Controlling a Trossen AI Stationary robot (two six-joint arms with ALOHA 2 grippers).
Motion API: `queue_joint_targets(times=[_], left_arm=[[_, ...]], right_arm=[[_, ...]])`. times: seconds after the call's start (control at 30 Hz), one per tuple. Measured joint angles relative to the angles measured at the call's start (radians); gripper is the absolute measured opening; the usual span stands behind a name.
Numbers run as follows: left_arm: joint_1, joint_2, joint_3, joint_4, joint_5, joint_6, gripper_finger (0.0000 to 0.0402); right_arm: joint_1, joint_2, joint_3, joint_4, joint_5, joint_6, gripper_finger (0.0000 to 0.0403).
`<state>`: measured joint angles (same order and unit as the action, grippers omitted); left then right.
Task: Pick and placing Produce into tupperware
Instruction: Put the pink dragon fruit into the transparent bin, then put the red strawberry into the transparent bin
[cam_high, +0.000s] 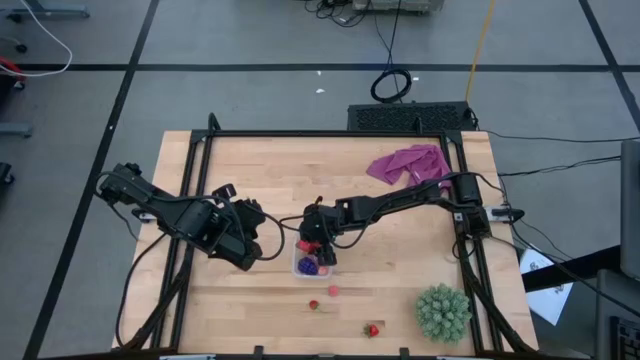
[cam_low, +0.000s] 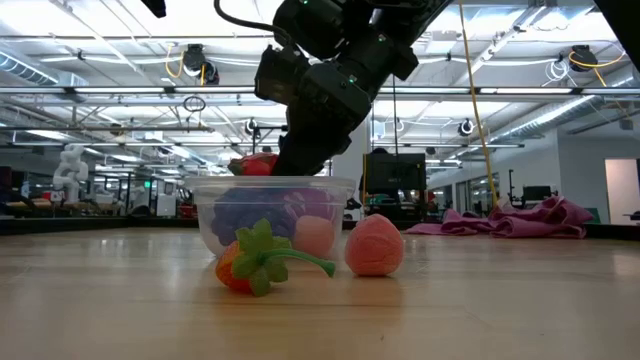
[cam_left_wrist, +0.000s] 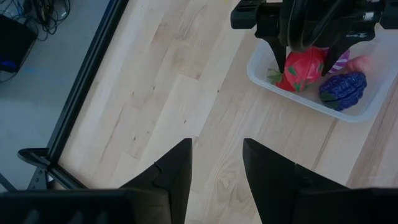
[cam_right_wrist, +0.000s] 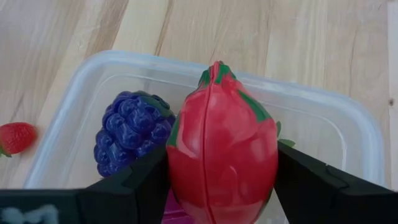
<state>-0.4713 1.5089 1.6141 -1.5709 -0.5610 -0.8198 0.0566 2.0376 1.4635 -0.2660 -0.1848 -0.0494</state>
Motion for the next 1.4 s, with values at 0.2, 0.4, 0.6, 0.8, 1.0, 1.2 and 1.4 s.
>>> queue_joint_targets(times=[0.2,0.4,0.6,0.8,1.0,1.2,1.4], left_arm=[[0.0,0.0,0.0,0.0,0.0,0.0,0.0147],[0.0,0.0,0.0,0.0,-0.006,0.001,0.0147],[0.0,0.0,0.0,-0.001,-0.017,0.007,0.0147],[0.0,0.0,0.0,0.0,-0.017,0.007,0.0147],[0.0,0.0,0.0,0.003,0.008,-0.021,0.0147],[-0.002,0.002,0.0,0.088,0.035,-0.054,0.0147],[-0.017,0.026,0.0,0.32,0.103,0.009,0.0147]], right_arm=[[0.0,-0.003,0.0,0.001,0.001,-0.006,0.0267],[0.0,-0.003,0.0,0.003,0.001,-0.022,0.0283],[0.003,-0.072,0.002,-0.025,0.003,-0.027,0.0283],[0.025,-0.262,0.002,-0.153,0.006,-0.019,0.0283],[0.063,-0.5,0.003,-0.408,0.005,0.177,0.0283],[0.131,-0.648,0.003,-0.573,0.004,0.362,0.0283],[0.203,-0.712,0.003,-0.622,0.005,0.43,0.0283]])
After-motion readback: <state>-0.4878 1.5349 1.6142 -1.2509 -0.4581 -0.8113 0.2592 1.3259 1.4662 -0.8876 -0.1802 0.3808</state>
